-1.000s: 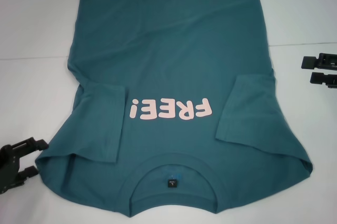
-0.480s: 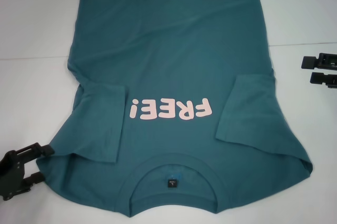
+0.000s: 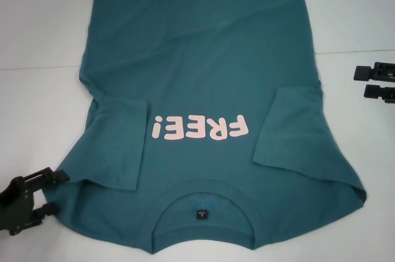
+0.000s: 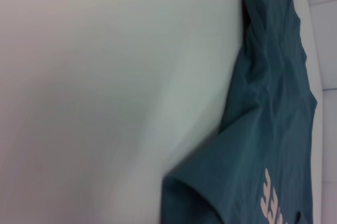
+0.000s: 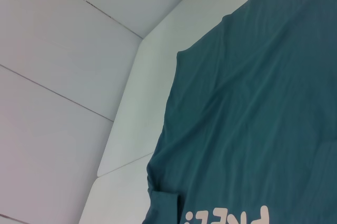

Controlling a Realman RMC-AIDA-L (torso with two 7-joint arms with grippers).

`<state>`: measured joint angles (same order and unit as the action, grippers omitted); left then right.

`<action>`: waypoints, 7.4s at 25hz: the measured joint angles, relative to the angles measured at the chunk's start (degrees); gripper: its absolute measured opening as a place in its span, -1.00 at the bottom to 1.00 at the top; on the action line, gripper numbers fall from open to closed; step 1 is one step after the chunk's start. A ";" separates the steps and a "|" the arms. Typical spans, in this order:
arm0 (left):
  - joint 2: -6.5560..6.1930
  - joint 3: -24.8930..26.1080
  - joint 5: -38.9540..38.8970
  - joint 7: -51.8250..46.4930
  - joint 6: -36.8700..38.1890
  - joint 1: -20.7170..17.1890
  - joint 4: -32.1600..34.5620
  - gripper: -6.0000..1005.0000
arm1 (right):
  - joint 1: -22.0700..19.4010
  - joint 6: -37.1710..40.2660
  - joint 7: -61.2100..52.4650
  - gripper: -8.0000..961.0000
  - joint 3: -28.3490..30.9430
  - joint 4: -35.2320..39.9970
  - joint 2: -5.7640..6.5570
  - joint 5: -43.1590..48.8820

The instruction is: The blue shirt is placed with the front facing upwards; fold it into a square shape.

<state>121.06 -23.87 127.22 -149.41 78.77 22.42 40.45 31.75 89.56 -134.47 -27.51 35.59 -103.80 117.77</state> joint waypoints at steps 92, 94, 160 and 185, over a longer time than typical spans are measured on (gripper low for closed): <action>-0.98 3.51 1.56 0.17 4.06 3.00 -3.83 -0.57 | -0.44 1.35 -0.52 0.70 1.50 0.00 0.70 0.00; -1.17 3.48 1.55 2.18 4.65 3.13 -3.81 -0.72 | -0.56 1.53 -0.53 0.70 1.50 0.00 0.70 0.02; -1.23 3.02 1.19 21.35 4.00 6.59 -2.83 -0.96 | 1.81 -3.18 -7.02 0.70 -4.35 2.04 -3.64 26.72; -1.20 3.30 1.10 21.35 4.02 6.22 -2.83 -0.96 | 2.27 -5.61 -7.42 0.70 -7.99 2.12 -5.10 26.72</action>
<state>119.86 -20.57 128.31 -128.06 82.79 28.65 37.62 34.02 83.95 -141.90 -35.51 37.71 -108.90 144.49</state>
